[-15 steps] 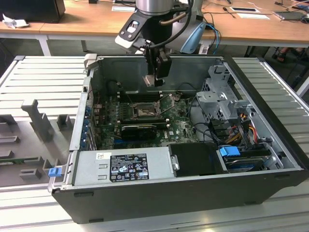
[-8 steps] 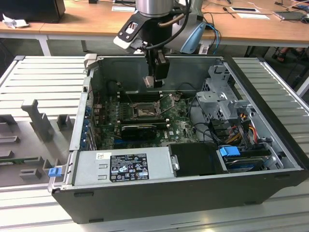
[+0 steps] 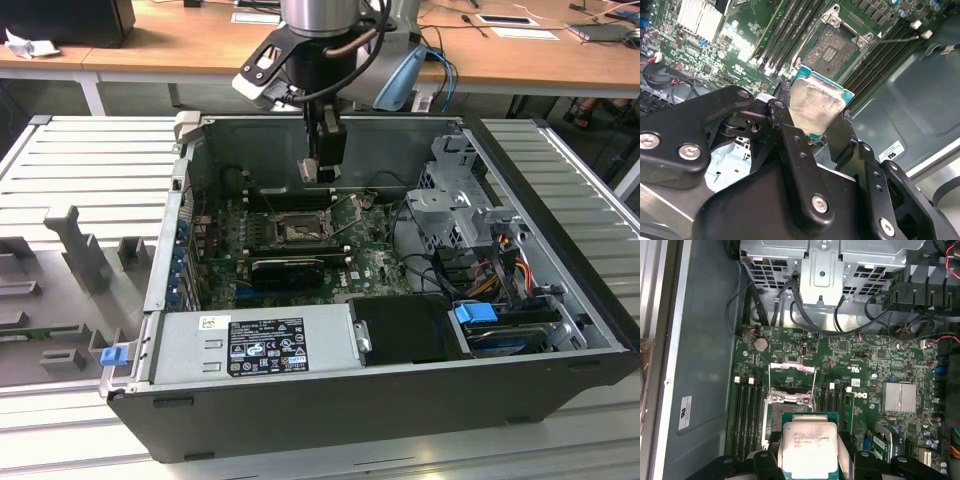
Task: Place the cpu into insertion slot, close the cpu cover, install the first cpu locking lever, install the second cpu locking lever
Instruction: 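Place the cpu into insertion slot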
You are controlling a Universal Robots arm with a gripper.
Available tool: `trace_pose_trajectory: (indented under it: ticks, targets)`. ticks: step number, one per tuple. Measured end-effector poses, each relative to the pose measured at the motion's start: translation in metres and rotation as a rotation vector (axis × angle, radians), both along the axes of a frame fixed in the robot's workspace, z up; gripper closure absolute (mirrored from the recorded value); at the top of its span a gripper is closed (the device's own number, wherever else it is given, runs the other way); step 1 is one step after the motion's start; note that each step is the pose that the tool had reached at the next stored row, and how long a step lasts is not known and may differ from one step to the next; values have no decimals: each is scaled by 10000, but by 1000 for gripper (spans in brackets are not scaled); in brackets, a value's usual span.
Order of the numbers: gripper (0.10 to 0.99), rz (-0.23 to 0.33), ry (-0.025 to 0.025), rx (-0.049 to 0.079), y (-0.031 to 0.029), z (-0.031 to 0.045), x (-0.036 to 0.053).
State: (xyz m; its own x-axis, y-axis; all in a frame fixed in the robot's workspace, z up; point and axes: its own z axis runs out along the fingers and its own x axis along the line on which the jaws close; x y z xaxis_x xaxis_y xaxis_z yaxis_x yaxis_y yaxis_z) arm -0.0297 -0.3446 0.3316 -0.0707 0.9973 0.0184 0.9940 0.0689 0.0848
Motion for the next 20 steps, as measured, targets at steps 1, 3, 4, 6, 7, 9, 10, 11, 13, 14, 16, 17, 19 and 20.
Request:
trace_pose_trajectory:
  ticks: [1,3,4,6,7,9,10,11,13,14,16,17,19,20]
  targets:
    - [557,-12,0,0,0,-4,0]
    - [557,-34,0,0,0,-13,0]
    - [557,-46,0,0,0,-19,0]
    - [557,-61,0,0,0,-29,0]
    - [557,-69,0,-1,0,-32,0]
    - [557,-87,0,0,0,-38,0]
    - [557,-95,1,0,0,-41,0]
    - [557,-106,1,-1,0,-43,0]
    - [557,-131,1,-1,0,-51,0]
    - [557,-148,1,-1,0,-53,0]
    - [557,-296,0,0,0,-60,0]
    - [557,-414,1,-1,0,-62,0]
    - [557,-675,1,-1,0,-67,0]
    - [557,-875,0,0,0,-71,0]
